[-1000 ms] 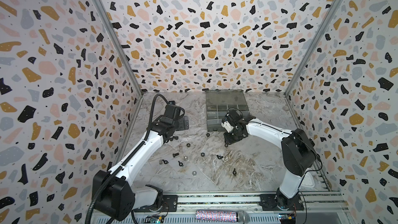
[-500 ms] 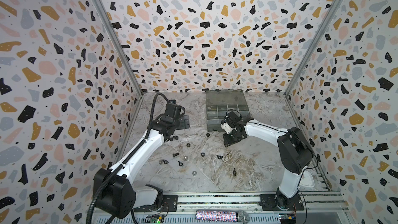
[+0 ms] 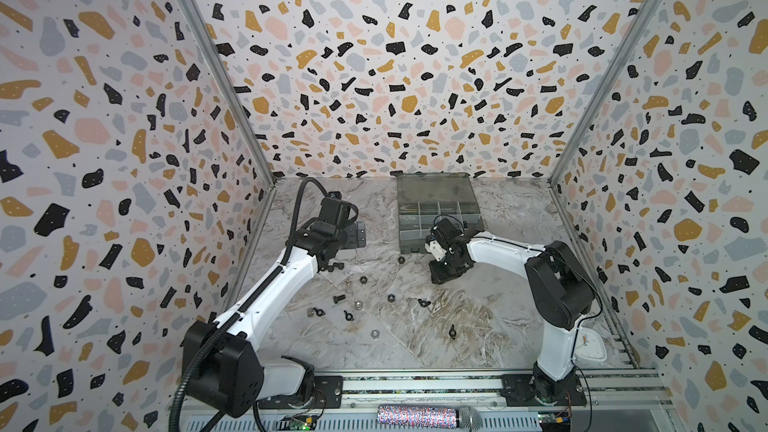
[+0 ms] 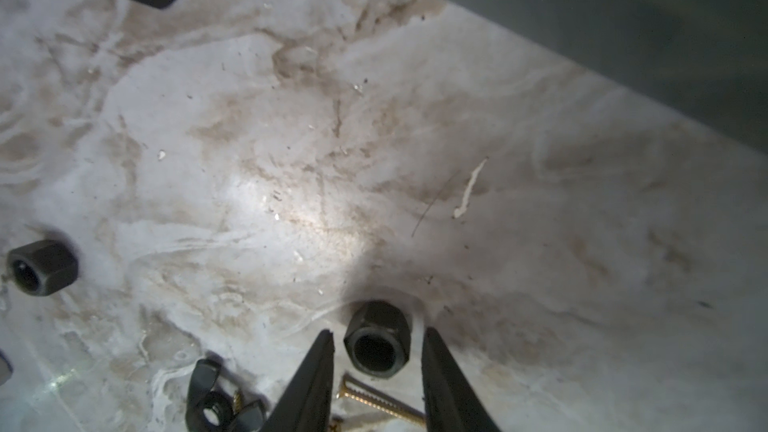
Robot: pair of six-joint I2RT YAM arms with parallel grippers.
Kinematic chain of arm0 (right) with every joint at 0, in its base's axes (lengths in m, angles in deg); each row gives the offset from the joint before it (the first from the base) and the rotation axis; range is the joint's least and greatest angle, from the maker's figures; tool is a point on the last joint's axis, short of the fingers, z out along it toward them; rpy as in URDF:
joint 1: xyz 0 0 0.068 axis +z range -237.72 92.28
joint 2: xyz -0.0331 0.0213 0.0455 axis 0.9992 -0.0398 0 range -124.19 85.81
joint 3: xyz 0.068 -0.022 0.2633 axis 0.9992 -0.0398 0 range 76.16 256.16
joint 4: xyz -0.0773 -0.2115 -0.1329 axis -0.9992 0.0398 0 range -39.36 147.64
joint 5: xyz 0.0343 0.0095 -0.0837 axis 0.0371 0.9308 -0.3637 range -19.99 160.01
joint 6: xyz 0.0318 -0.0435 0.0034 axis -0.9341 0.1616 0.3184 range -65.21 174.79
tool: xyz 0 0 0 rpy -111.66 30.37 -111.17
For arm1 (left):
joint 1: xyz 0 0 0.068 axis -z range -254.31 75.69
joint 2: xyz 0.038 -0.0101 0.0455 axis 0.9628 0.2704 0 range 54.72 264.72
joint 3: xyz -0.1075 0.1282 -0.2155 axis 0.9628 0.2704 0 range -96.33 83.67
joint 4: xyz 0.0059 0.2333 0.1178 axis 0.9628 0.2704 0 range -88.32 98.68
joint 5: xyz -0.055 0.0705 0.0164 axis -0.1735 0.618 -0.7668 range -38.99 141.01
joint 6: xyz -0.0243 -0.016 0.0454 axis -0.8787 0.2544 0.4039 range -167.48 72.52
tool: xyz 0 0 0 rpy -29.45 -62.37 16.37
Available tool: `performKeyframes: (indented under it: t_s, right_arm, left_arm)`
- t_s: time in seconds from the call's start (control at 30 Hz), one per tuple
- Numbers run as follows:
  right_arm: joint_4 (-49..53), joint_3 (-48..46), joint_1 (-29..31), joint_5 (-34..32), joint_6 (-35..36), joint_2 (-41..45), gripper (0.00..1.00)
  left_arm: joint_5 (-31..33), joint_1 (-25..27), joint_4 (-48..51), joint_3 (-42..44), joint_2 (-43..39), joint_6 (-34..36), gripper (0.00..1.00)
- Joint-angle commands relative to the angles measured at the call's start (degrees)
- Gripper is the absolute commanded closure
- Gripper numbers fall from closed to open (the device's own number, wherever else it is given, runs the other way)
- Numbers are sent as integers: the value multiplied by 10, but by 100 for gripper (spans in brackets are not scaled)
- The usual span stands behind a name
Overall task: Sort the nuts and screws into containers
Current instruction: 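Move the right gripper back to the pile over a black hex nut, then close the right gripper on the black hex nut and lift it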
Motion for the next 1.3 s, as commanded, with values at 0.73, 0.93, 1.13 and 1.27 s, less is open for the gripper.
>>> performKeyframes:
  t_s: [0.73,0.93,1.13,1.27]
  right_arm:
    - [56,74,2,-9,12,10,86]
    - [76,122,2,-12,17,17,86]
    - [89,162,-4,-20,21,5,87]
    - [90,189,-13,-20,25,-1,87]
  left_arm:
    - [5,-3,-15,-16,4,6,0]
    - [0,-2,-20,-22,10,4,0]
    - [-2,-2,-19,-36,17,3,0]
    - [-3,-2,-16,-50,18,4,0]
